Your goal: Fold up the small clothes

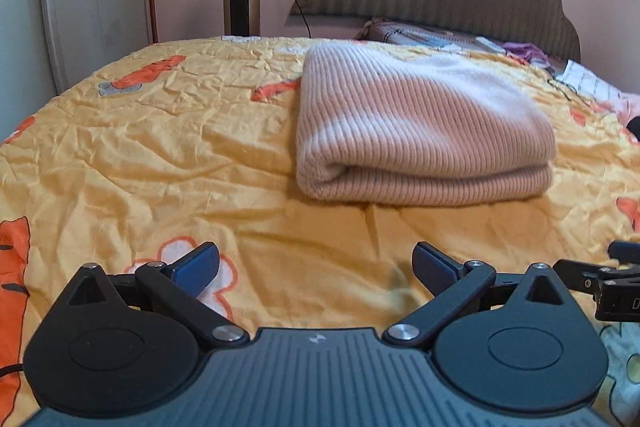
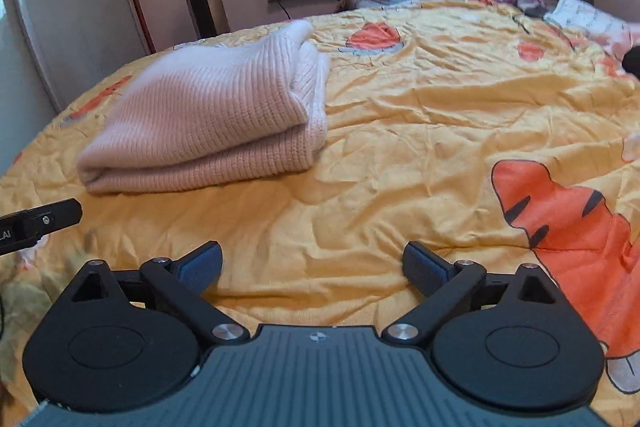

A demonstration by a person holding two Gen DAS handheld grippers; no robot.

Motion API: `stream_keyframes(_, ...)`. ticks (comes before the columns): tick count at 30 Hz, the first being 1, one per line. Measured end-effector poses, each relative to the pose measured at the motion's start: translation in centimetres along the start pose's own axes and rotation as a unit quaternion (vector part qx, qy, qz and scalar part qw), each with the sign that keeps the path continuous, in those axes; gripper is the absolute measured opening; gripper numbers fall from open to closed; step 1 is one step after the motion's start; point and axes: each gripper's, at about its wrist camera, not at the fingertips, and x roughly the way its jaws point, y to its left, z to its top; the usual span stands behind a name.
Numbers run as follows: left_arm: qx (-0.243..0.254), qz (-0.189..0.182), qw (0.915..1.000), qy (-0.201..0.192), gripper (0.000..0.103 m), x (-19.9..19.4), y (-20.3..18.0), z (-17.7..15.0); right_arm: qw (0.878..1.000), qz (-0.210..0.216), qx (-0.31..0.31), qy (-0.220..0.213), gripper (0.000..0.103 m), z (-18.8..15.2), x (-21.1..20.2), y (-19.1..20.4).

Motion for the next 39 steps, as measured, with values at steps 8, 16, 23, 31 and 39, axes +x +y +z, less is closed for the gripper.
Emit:
stream_keyframes(8, 0.017, 0.005, 0.9994, 0.028, 0.103, 0.9, -0.4, -0.7, 0.998, -0.034, -0.055, 0.006, 0.103, -0.4, 0.9, 2.0)
stream_keyframes(16, 0.016, 0.005, 0.9995, 0.027, 0.103, 0.7, -0.4, -0.7, 0.998, -0.037, -0.049, 0.002, 0.102, -0.6, 0.9, 2.0)
stream_keyframes(23, 0.014, 0.002, 0.9996, 0.026, 0.103, 0.7, -0.3, -0.7, 0.998, -0.038, -0.048, 0.001, 0.102, -0.7, 0.8, 1.9)
stream_keyframes(31, 0.013, 0.002, 0.9996, 0.026, 0.103, 0.7, -0.4, -0.8, 0.998, -0.037, -0.048, 0.001, 0.102, -0.7, 0.8, 1.9)
stream_keyframes(39, 0.014, 0.003, 0.9995, 0.027, 0.103, 0.7, -0.4, -0.7, 0.998, -0.037, -0.048, 0.001, 0.102, -0.7, 0.8, 1.9)
